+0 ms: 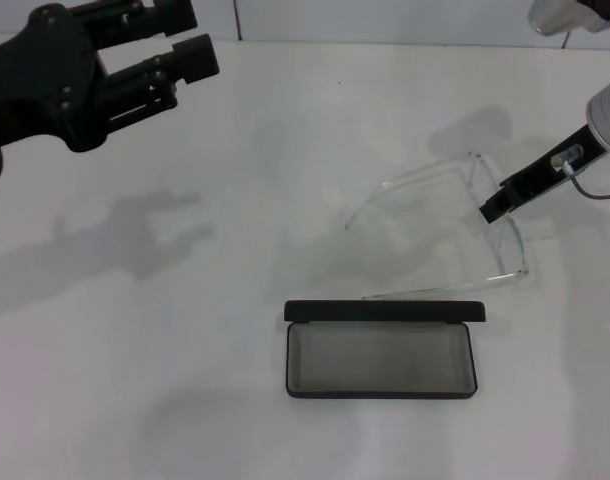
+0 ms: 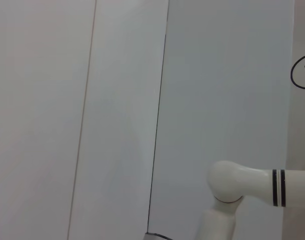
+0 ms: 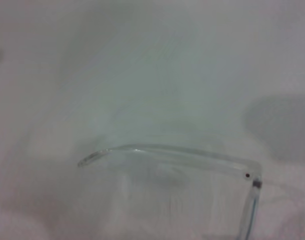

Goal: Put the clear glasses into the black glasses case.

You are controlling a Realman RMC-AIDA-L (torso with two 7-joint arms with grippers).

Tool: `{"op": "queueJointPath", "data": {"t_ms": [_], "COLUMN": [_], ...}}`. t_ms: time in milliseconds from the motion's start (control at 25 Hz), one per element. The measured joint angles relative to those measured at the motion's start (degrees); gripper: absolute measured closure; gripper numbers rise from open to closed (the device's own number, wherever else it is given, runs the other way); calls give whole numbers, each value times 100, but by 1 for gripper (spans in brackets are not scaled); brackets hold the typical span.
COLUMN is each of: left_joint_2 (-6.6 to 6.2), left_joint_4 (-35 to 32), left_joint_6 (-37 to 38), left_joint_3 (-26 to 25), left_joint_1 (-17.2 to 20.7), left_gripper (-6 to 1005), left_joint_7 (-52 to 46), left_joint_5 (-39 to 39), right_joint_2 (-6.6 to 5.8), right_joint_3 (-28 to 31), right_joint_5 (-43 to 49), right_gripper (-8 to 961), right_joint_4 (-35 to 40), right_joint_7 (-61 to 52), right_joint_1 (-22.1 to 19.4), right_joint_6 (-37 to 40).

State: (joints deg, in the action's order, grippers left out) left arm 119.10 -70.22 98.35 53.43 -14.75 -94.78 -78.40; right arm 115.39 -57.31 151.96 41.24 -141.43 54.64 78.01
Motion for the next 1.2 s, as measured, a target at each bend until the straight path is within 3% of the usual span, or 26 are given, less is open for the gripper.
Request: {"op": "queueJointPath", "data": {"t_ms": [360, 600, 880, 1200], "left_joint_2": [-1, -1, -1, -1], "left_joint_4": [0, 0, 0, -1], "left_joint_6": [0, 0, 0, 70], "left_joint_3": [-7, -65, -72, -71], "left_joint_1": [-4, 11, 19, 33], "left_gripper": [509, 508, 509, 508], "left_joint_7": [3, 4, 4, -4], "left_joint_5": [0, 1, 0, 46], "right_joint_2": [-10, -4, -11, -112], "right_joint_3": [1, 16, 67, 71], "right_joint_5": [3, -54, -320, -1054], "right_gripper": [787, 851, 856, 862], "right_joint_4": [-39, 1, 250, 1475], "right_joint_7": [178, 287, 375, 421], "right_joint_1": [-71, -142, -260, -998], "right_joint_6": [-145, -319, -452, -546]}}
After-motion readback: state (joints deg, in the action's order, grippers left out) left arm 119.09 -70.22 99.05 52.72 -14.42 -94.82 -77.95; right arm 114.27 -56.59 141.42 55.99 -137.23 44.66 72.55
